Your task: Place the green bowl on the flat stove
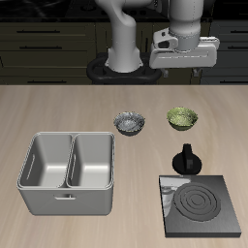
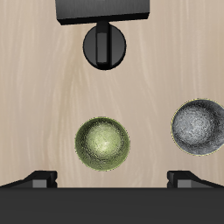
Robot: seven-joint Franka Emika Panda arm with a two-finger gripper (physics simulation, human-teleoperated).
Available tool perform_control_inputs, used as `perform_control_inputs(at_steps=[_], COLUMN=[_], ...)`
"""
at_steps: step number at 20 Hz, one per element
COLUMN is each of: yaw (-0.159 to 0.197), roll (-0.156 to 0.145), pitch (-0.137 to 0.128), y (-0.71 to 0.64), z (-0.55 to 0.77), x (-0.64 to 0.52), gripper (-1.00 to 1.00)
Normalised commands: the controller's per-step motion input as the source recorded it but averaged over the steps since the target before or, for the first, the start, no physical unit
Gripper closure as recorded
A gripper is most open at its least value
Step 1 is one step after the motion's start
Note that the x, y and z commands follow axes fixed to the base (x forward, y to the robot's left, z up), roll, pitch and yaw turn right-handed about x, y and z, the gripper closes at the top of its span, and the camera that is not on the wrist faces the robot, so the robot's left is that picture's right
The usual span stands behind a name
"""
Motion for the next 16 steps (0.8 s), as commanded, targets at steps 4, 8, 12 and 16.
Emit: perform_control_inputs(at_steps=[4, 8, 12, 16], yaw=[0.012, 0.035, 0.031, 0.019], roll=[-0.032, -0.003, -0.044, -0.018], pitch=[0.029, -0.008, 0.001, 0.043], y=[0.21, -0.02, -0.05, -0.09], z=[-0.30, -0.22, -0.45, -0.49], x=[0.02, -0.08, -0.12, -0.01], gripper=[-1.00, -1.00, -1.00, -1.00])
